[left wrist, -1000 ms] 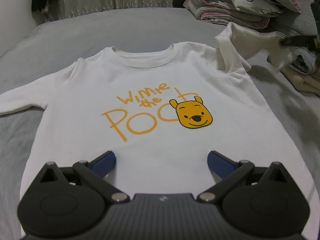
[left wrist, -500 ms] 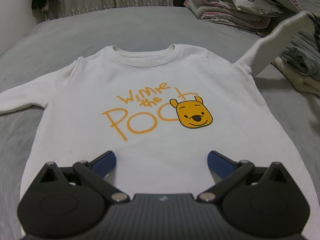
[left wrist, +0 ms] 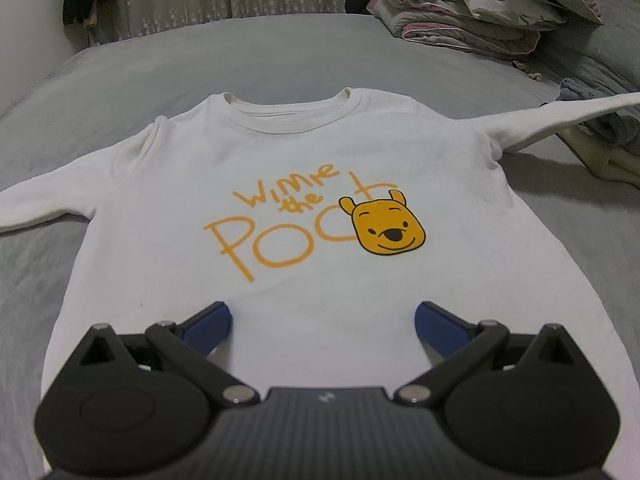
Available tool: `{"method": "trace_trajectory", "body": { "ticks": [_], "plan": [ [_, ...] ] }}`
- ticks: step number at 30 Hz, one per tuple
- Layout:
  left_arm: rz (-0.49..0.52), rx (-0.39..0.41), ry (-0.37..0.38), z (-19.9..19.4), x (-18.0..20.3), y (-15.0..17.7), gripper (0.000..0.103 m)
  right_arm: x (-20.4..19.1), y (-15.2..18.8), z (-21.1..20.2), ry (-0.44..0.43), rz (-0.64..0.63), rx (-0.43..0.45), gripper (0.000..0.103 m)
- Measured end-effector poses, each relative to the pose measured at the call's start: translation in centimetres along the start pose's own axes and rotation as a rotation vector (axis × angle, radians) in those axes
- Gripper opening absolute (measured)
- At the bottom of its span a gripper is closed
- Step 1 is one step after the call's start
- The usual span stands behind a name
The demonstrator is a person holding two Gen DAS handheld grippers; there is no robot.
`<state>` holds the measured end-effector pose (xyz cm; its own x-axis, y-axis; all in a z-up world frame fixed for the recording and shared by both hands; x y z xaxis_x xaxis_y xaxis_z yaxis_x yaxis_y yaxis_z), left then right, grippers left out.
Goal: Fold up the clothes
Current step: 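Grasp the bunched sleeve cuff with the right gripper and pull it straight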
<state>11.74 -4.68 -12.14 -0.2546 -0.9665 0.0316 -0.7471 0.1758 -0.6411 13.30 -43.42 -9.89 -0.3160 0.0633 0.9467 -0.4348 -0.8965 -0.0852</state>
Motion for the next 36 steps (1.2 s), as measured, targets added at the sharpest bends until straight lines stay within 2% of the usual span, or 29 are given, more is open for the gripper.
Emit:
{"method": "trace_trajectory", "body": {
  "ticks": [4, 6, 12, 19, 24, 25, 30, 33, 36],
  "plan": [
    [0.004, 0.002, 0.001, 0.0, 0.0, 0.0, 0.103, -0.7, 1.2, -1.9, -0.03, 0.001, -0.001, 0.004],
    [0.005, 0.002, -0.001, -0.1, 0.1, 0.0, 0.103, -1.7, 1.9, -2.5, -0.076, -0.003, -0.015, 0.004],
    [0.01, 0.004, -0.005, -0.1, 0.2, 0.0, 0.103, -5.4, 3.3, -4.2, -0.323, -0.021, -0.077, 0.004],
    [0.014, 0.005, -0.002, -0.1, 0.1, 0.1, 0.103, -6.1, 3.9, -4.4, -0.634, 0.002, -0.216, 0.004],
    [0.012, -0.001, 0.003, -0.2, 0.0, 0.0, 0.103, -6.1, 3.3, -3.4, -0.724, 0.01, -0.311, 0.005],
    [0.012, -0.003, 0.006, -0.2, 0.0, 0.0, 0.103, -5.8, 3.2, -3.2, -0.736, 0.033, -0.331, 0.005],
    [0.014, -0.017, 0.019, -0.4, 0.0, 0.0, 0.103, -3.6, 3.0, -2.6, -0.771, 0.242, -0.465, 0.024],
    [0.017, -0.031, 0.032, -0.7, -0.1, 0.0, 0.103, -1.4, 2.8, -3.0, -0.84, 0.405, -0.537, 0.029],
    [0.014, -0.048, 0.052, -1.2, -0.7, 0.2, 0.103, 0.8, 2.1, -3.7, -0.954, 0.599, -0.6, 0.029]
  ]
}}
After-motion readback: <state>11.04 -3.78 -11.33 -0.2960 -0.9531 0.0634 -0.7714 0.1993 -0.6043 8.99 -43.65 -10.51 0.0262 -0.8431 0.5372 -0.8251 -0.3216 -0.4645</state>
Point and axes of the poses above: each gripper's, at about its wrist camera, not at the fingertips, and z roughly the way its jaws point, x to its right, y to its underside, the point moved 5 cm from there along z, roughly the way its jaws point
